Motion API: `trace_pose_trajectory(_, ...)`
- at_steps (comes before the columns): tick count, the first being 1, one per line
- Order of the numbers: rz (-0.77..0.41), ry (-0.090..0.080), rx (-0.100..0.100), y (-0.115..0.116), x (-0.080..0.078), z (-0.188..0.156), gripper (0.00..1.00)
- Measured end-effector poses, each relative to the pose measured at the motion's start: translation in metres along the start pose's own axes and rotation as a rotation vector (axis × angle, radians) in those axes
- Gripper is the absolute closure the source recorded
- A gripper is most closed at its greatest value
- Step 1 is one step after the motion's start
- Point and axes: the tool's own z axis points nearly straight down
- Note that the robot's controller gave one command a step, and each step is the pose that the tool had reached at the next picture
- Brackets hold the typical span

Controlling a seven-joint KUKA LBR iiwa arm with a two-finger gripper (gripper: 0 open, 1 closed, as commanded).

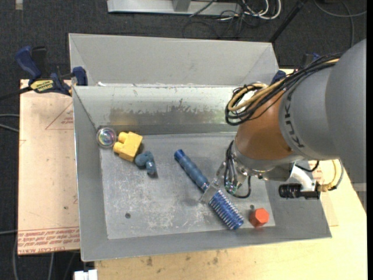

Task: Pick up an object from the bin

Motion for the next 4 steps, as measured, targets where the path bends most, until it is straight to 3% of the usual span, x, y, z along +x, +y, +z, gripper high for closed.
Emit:
trace_pose_trajectory(1,0.232,0.003,0.002,-0.021,0.001,0.031,0.0)
trace_pose_trajectory(2,0.23,0.002,0.002,-0.021,0.001,0.031,0.0)
trace_pose_trajectory(3,0.23,0.003,0.002,-0.021,0.001,0.031,1.0)
trace_pose_trajectory(4,0.226,-0.002,-0.002,-0.02,0.001,-0.022,1.0)
